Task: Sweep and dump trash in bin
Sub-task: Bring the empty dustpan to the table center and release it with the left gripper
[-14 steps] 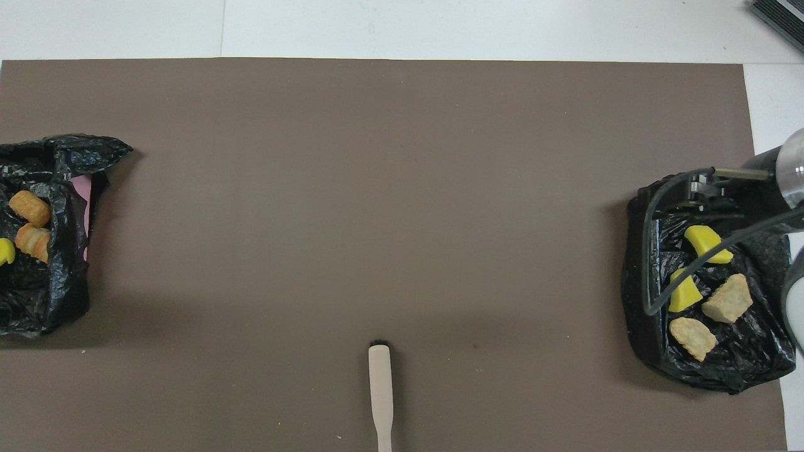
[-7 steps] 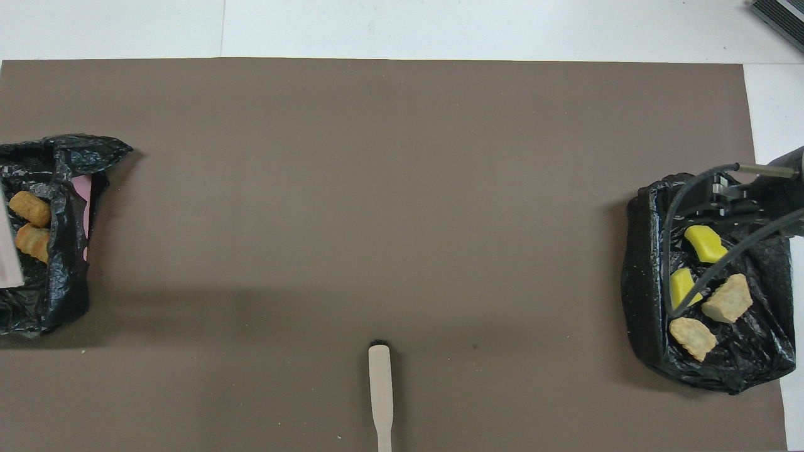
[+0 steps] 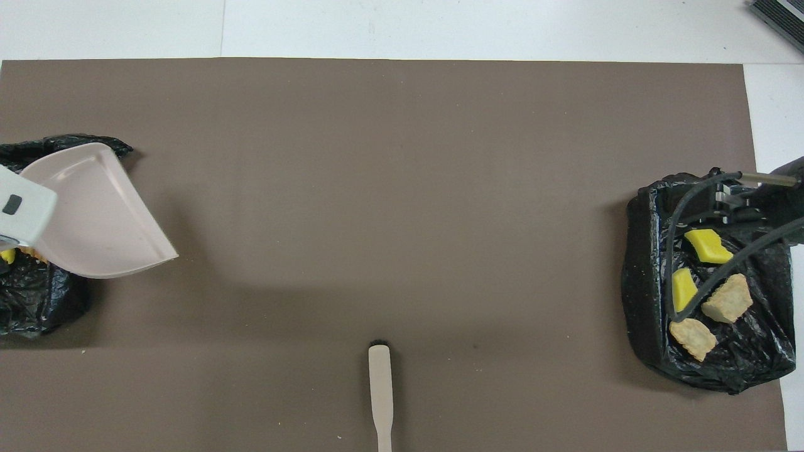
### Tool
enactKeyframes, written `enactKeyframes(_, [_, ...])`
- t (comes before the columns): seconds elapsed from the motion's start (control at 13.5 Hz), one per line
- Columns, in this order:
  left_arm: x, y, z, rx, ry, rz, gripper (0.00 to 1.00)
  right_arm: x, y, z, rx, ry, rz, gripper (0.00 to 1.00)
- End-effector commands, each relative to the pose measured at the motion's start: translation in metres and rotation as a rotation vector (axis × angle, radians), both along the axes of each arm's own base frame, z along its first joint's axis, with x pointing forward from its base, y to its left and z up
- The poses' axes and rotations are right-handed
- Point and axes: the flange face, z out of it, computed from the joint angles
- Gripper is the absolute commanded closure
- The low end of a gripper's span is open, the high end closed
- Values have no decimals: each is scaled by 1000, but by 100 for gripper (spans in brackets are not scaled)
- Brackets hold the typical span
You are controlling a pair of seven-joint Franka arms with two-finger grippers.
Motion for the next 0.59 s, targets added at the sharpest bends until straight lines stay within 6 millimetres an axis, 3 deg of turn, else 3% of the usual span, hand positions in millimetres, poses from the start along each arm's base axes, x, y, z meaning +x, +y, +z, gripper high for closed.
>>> enactKeyframes(0.0, [-17,-45,-12,-65,-37,106,100,-7,-3,0,15,-2,-1,0])
enactKeyframes(0.22, [-26,-114,-21,-122,-120,248,100,-7,-3,0,15,-2,2,0])
enactKeyframes(0.52, [-38,-209,-53,-197,-195,422,100,-6,-2,1,16,-3,6,0])
